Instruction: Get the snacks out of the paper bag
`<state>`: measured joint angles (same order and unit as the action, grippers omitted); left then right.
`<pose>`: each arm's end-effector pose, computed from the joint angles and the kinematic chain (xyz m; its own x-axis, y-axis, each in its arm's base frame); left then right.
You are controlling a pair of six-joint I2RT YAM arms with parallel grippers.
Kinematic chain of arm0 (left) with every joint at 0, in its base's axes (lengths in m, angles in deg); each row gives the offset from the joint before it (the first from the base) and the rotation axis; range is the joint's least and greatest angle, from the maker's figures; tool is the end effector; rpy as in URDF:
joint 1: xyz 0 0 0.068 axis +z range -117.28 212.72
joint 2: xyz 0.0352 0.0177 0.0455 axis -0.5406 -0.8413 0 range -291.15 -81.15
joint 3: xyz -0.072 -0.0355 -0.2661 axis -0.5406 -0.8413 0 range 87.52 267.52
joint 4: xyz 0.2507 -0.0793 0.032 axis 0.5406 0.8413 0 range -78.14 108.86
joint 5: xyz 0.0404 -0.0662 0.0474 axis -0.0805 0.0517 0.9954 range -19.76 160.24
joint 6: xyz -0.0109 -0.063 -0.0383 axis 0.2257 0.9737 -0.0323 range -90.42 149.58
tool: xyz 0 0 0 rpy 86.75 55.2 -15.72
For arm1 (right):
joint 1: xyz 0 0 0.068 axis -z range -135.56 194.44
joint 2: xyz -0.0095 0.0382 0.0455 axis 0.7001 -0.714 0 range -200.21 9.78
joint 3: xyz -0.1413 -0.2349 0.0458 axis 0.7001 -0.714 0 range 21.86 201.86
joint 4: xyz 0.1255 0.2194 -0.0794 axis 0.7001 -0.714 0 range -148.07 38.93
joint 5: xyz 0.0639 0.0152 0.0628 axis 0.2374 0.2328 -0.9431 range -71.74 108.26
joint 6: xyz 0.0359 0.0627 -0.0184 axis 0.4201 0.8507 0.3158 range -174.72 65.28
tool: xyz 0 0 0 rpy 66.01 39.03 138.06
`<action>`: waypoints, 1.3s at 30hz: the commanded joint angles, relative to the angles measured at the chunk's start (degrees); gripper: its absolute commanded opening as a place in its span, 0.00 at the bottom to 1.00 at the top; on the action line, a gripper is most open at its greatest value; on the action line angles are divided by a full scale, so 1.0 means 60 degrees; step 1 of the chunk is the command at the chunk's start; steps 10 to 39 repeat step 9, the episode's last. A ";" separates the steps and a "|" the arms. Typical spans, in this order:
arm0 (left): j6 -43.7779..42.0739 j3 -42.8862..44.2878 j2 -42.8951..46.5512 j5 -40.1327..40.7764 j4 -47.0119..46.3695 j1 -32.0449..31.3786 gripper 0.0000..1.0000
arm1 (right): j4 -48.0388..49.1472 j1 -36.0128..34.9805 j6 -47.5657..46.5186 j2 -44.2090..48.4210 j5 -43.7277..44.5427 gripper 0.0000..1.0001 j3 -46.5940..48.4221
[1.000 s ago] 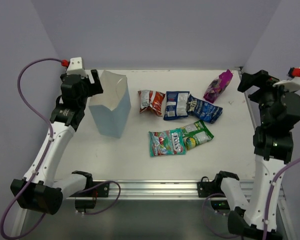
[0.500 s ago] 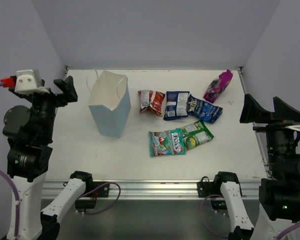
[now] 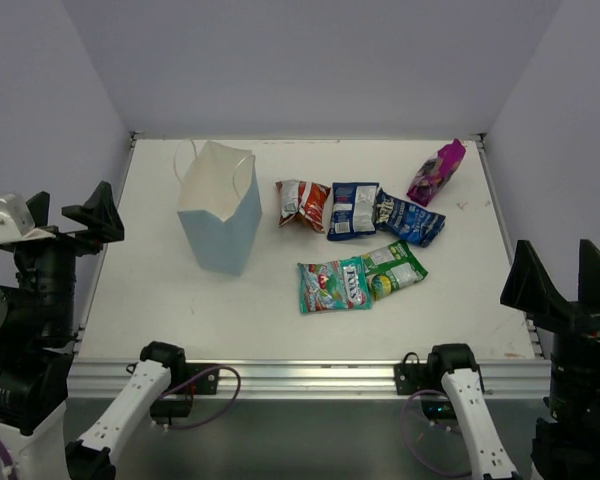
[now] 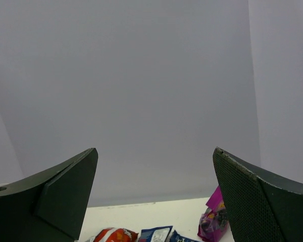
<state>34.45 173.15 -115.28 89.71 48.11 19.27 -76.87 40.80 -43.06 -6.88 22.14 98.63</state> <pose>0.0372 0.0126 0.5315 0.2628 -0.1450 -0.9539 -0.0714 0.9830 -0.1691 -0.0530 -0.0076 0.5132 0.5494 0.2370 -0.8013 -0.1210 0.9714 0.2043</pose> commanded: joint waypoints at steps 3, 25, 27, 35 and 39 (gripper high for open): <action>-0.0064 0.0114 0.0107 -0.0240 0.0228 -0.0116 1.00 | 0.0477 -0.0097 -0.0303 0.0156 0.0276 0.99 -0.0300; -0.0137 -0.0354 0.0122 -0.0270 0.0082 -0.0131 1.00 | 0.0506 -0.0111 -0.0215 0.0156 0.0145 0.99 -0.0447; -0.0137 -0.0354 0.0122 -0.0270 0.0082 -0.0131 1.00 | 0.0506 -0.0111 -0.0215 0.0156 0.0145 0.99 -0.0447; -0.0137 -0.0354 0.0122 -0.0270 0.0082 -0.0131 1.00 | 0.0506 -0.0111 -0.0215 0.0156 0.0145 0.99 -0.0447; -0.0137 -0.0354 0.0122 -0.0270 0.0082 -0.0131 1.00 | 0.0506 -0.0111 -0.0215 0.0156 0.0145 0.99 -0.0447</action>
